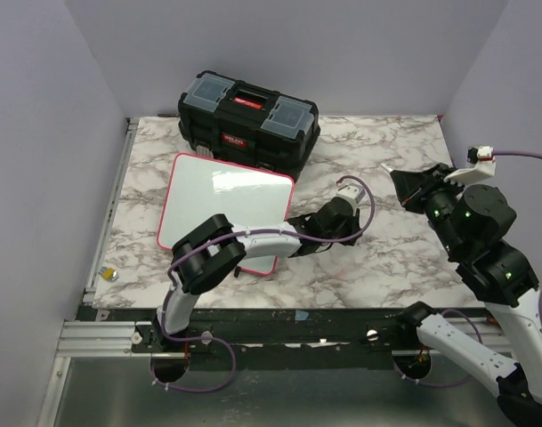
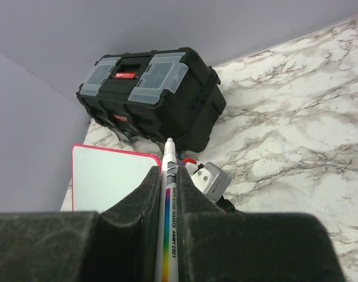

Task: Write a sentence on the whiteboard
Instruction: Place the pen cap at the center of the board.

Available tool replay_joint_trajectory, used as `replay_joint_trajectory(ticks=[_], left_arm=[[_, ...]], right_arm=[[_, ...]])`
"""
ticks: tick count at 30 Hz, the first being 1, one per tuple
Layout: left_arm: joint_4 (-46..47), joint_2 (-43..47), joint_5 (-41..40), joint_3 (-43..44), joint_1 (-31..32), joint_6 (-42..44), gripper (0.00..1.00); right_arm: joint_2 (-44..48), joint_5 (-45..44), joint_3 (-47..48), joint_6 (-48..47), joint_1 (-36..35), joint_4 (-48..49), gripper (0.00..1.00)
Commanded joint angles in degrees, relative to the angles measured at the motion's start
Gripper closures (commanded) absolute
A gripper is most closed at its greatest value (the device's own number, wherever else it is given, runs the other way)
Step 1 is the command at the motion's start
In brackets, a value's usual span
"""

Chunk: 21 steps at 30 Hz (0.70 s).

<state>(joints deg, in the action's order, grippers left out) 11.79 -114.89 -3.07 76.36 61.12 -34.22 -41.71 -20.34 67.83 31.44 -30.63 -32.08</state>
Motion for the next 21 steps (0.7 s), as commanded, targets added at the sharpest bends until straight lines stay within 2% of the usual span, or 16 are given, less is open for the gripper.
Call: replay_joint_trajectory(ticks=[1,8,14,21], left_arm=[[2.73,-2.93,-5.42,1.52,0.73,-2.23,0.95],[3.86,-5.01,-6.82,0.87,0.77,-2.78,0.92],[3.5,-4.87,-6.73,-0.13,1.0,-2.87,0.78],[2.26,-3.04,-6.62,-0.77,1.06,-2.39,0.74]], right_arm=[[0.89,-2.37,-0.82,-0.25,0.07,-1.06,0.99],[1.36,-2.94,-0.25,-0.33,0.14,-1.74,0.99],[1.62,-3.12,0.15,-0.44,0.12,-2.21,1.0],[1.52,-3.02,0.43,-0.35,0.07,-2.29,0.99]])
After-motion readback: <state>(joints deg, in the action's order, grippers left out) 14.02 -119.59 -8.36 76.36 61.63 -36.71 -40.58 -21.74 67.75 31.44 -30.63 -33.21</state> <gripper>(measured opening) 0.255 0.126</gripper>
